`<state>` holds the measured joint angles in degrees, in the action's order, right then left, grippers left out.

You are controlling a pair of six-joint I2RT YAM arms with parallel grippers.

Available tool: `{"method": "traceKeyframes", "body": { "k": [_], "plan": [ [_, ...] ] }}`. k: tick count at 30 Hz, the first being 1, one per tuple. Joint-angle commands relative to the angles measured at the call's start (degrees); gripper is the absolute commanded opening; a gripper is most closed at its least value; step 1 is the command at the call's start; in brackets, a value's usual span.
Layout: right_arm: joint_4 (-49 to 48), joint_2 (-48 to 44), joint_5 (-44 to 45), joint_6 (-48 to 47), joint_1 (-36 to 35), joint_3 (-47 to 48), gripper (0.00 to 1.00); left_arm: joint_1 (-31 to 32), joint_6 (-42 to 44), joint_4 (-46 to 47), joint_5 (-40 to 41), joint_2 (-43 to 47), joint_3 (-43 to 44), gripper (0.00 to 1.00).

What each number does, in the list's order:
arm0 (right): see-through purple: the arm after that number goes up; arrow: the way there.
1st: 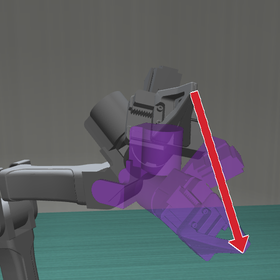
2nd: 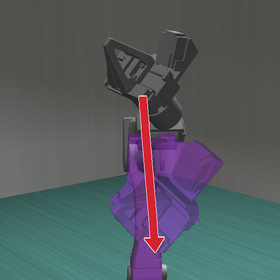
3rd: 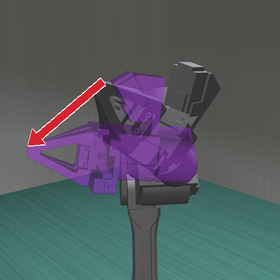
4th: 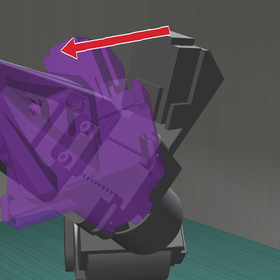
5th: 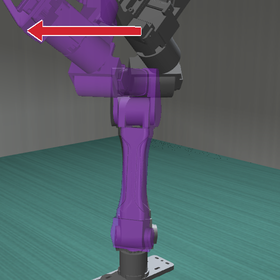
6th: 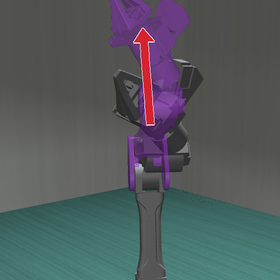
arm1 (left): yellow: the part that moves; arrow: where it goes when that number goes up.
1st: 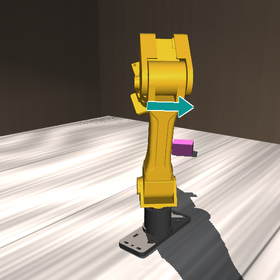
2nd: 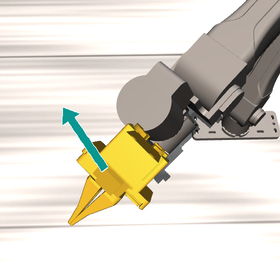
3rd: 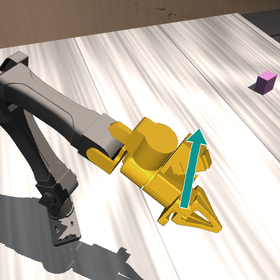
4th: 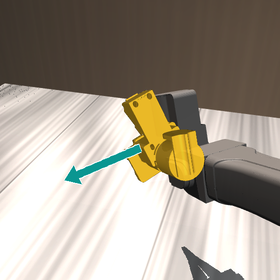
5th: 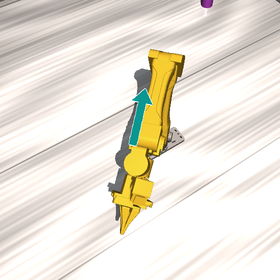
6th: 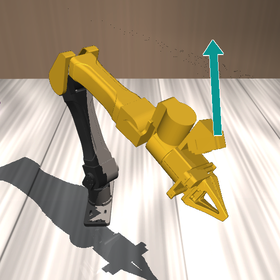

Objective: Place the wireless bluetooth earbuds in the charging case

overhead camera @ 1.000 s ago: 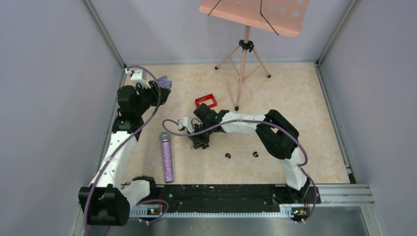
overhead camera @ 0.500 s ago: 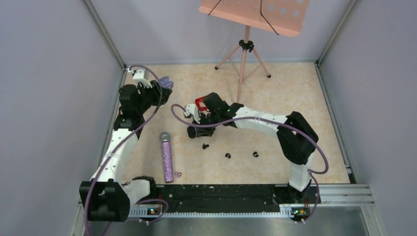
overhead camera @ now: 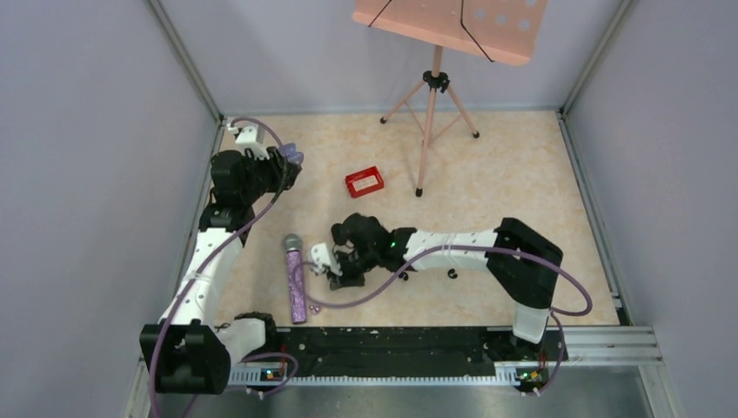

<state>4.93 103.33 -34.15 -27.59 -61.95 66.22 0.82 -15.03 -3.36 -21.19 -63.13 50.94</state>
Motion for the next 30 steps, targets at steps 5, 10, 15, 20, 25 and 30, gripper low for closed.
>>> {"method": "traceKeyframes", "body": {
  "k": [5, 10, 15, 20, 25, 30],
  "plan": [
    [0.92, 5.57, 11.4, -9.45, -13.3, 3.54, 0.05, -0.47, 0.37, 0.13, 4.42, 10.71, -2.02, 0.0],
    [1.87, 6.1, 17.71, -13.62, -17.36, 2.97, 0.08, -2.03, -0.53, 1.46, 5.45, 16.76, -6.32, 0.0],
    [2.95, 7.91, 18.8, -13.43, -18.4, 6.46, 0.12, -2.05, -0.09, 0.2, 4.36, 17.02, -6.11, 0.0],
    [2.78, 9.93, 21.34, -13.8, -20.07, 9.77, 0.17, -2.06, -0.01, 0.03, 3.13, 15.5, -5.5, 0.0],
    [2.17, 11.69, 25.21, -14.06, -21.07, 11.65, 0.18, -2.16, 0.71, 0.15, 2.65, 15.8, -6.02, 0.0],
    [5.51, 15.12, 28.88, -13.7, -21.8, 14.81, 0.2, -2.14, 1.05, 0.5, 2.69, 16.24, -6.55, 0.0]
  ]
}}
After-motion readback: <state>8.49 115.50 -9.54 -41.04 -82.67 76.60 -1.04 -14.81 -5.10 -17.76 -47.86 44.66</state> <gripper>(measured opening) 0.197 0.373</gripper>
